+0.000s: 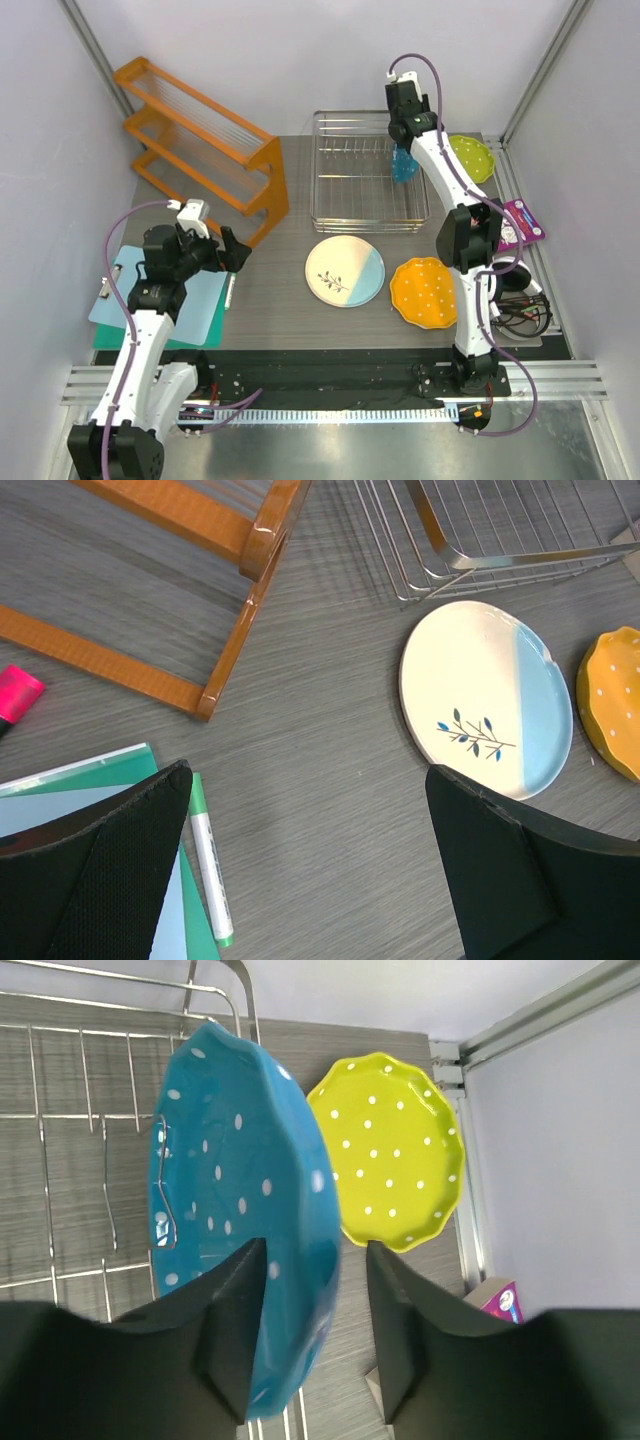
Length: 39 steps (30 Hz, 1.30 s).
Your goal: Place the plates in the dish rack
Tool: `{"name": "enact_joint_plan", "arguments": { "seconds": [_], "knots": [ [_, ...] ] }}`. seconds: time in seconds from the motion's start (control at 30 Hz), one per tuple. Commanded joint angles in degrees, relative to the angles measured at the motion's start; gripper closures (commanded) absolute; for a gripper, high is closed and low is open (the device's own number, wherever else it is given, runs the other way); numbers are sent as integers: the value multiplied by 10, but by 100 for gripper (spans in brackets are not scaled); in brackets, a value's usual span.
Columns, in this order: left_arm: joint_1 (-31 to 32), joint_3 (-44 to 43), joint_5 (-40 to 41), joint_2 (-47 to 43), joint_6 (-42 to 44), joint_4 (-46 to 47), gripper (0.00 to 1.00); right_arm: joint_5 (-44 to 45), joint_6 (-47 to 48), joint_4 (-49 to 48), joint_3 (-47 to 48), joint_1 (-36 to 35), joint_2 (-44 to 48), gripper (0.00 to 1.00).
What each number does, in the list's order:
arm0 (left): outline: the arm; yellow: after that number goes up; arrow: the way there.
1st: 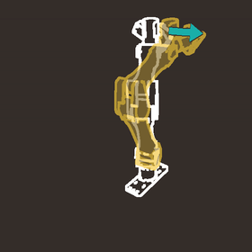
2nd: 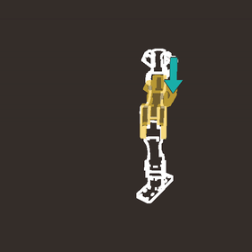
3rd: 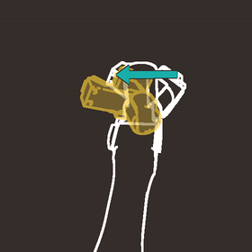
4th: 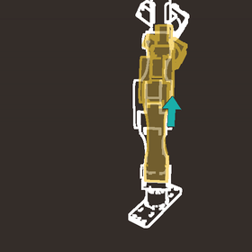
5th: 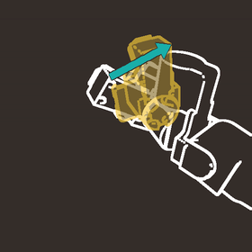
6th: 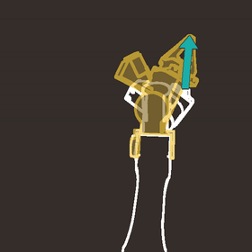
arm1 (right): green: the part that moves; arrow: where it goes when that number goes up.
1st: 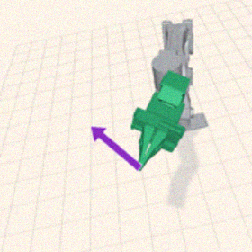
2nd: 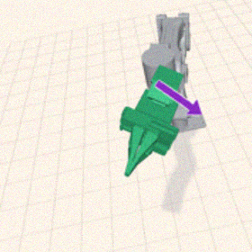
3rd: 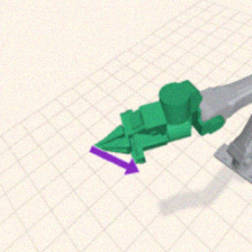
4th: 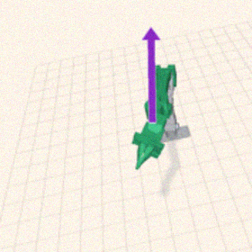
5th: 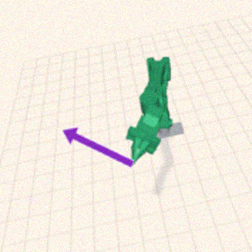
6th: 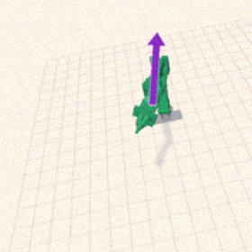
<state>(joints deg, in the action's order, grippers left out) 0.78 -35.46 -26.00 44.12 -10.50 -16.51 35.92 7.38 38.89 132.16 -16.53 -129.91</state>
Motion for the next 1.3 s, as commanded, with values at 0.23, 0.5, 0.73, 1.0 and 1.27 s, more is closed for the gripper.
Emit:
{"name": "enact_joint_plan", "arguments": {
  "seconds": [0.23,0.5,0.73,1.0,1.27],
  "knots": [
    [72,-50,-25,90,7,-17,1,-6,-16,-6,-26,-16,129,5],
    [211,-104,24,206,70,-35,8,-187,-93,21,-256,-34,335,0],
    [318,-123,31,298,102,-12,44,-552,-107,-17,-542,-36,464,0],
    [379,-152,66,407,62,59,78,-609,-196,-171,-755,-67,515,7],
    [393,-185,83,499,44,81,90,-609,-233,-261,-837,-79,510,11]
  ]
}}
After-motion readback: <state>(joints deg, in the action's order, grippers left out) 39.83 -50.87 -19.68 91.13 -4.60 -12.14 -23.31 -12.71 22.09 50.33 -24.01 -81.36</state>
